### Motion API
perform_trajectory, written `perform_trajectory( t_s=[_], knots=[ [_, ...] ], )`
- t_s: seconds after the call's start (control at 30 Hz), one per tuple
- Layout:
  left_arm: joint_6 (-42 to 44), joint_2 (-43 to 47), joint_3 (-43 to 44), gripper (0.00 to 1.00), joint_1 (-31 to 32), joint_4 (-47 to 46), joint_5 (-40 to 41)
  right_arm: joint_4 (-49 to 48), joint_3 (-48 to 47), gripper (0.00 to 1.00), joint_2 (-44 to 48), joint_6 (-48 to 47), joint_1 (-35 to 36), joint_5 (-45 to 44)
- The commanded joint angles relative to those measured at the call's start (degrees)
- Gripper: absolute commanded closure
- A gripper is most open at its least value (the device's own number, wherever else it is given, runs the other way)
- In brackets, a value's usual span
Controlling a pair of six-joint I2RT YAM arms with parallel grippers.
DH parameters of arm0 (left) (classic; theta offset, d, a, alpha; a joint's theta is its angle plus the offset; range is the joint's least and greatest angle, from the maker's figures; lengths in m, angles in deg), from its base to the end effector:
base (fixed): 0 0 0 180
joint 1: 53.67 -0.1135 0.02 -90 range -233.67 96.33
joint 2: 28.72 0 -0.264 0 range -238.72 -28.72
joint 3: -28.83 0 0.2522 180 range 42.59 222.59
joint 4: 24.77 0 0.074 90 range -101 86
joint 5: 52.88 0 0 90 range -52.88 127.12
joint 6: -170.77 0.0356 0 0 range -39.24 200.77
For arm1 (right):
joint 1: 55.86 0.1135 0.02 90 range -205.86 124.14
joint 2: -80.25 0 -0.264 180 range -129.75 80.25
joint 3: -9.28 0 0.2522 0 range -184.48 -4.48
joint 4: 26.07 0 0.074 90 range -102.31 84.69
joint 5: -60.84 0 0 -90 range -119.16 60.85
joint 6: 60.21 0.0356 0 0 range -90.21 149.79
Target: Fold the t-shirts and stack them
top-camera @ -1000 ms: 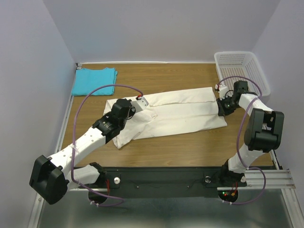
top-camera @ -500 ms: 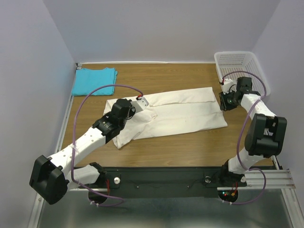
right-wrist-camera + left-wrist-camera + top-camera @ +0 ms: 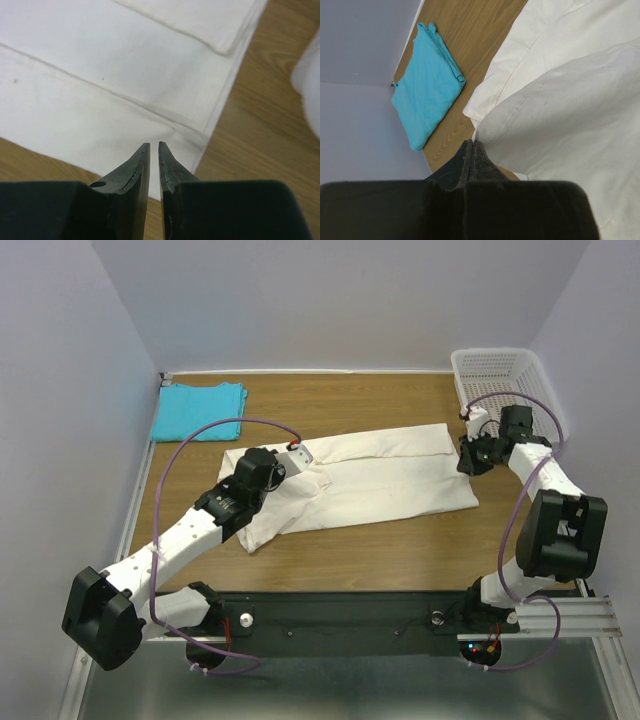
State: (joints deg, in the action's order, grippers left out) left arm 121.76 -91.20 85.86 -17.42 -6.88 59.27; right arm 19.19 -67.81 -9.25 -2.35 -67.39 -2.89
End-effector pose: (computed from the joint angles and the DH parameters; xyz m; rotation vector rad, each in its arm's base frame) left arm 0.2074 -0.1354 0.2813 1.0240 1.6851 0.4357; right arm 0.3173 -0.0487 0.2338 -0.5996 2.3740 0.2658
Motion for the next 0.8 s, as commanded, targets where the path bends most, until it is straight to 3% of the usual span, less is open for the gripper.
perform_trajectory(
  t_s=[0.0,0.3,0.63,0.77],
  knots=[
    [-0.74,1.31,2.61,1.00,-0.39,-1.39,-0.35,2.94,2.16,0.82,0.90,-1.95,2.03,10.02],
    [0.49,1.13,3.67,1.00,-0.30,-1.48,-1.59,4.45,3.40,0.75,1.35,-4.17,18.71,26.27],
    [-0.30,1.13,3.23,1.00,-0.30,-1.40,-2.29,-3.82,-8.82,0.83,-15.70,16.30,37.62,28.84],
    [-0.39,1.30,3.05,1.00,-0.39,-1.40,-1.94,-10.56,-8.13,0.83,-18.61,23.42,43.42,28.32]
  ],
)
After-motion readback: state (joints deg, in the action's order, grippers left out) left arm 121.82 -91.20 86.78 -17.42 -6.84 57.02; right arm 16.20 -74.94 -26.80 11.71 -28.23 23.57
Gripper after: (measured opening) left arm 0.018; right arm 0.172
